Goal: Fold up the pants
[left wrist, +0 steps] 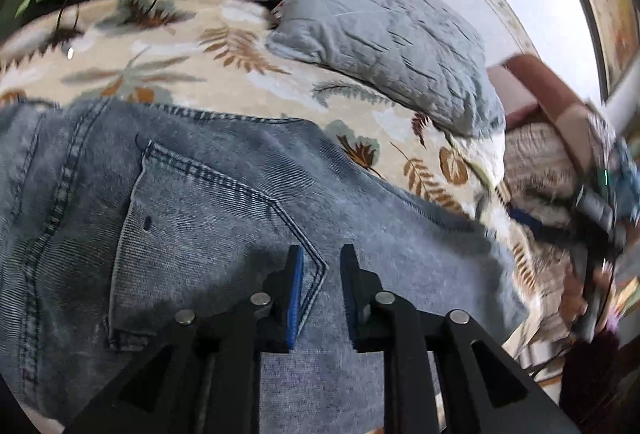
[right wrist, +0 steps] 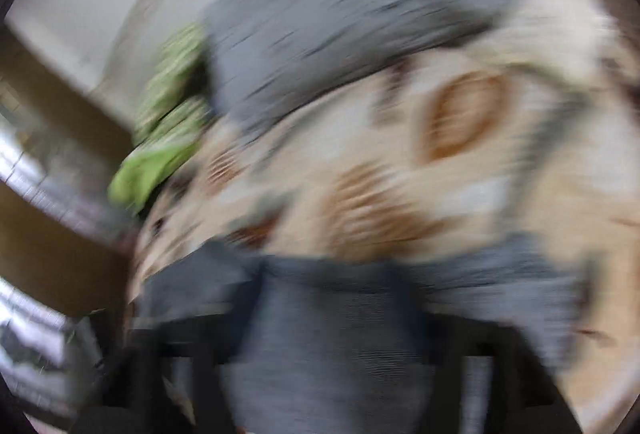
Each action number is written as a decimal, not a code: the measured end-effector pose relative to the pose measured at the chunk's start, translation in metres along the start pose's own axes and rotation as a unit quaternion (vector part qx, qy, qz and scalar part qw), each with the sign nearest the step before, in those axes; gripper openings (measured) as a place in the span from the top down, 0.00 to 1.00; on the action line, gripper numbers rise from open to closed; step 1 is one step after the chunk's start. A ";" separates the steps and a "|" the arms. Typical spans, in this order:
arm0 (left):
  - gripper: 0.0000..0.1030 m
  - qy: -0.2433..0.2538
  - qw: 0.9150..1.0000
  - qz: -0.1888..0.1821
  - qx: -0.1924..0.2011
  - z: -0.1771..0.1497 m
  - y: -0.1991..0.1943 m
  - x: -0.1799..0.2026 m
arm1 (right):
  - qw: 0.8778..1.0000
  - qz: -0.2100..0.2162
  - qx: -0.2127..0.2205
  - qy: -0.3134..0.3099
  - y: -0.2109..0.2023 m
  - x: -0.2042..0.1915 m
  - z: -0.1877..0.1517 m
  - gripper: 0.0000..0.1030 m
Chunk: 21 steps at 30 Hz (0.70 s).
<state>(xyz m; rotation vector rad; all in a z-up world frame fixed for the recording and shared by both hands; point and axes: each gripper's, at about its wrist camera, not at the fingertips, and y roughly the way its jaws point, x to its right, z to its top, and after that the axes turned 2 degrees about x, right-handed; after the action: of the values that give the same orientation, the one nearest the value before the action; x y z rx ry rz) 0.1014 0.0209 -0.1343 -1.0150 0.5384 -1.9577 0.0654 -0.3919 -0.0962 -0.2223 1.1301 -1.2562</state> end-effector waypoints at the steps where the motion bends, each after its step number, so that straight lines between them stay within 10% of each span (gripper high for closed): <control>1: 0.76 0.011 1.000 0.005 0.003 -0.002 -0.002 0.002 | 0.999 0.038 -0.003 -0.006 0.018 -0.019 -0.005 0.18; 21: 0.69 0.048 0.998 -0.004 -0.036 -0.016 -0.007 -0.005 | 0.973 0.060 -0.181 -0.129 0.204 -0.115 -0.019 0.37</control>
<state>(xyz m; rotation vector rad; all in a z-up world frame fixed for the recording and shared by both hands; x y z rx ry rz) 0.0865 0.0291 -0.1409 -0.9715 0.6630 -2.0145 0.1933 -0.2135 -0.1817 -0.5659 1.1201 -0.8789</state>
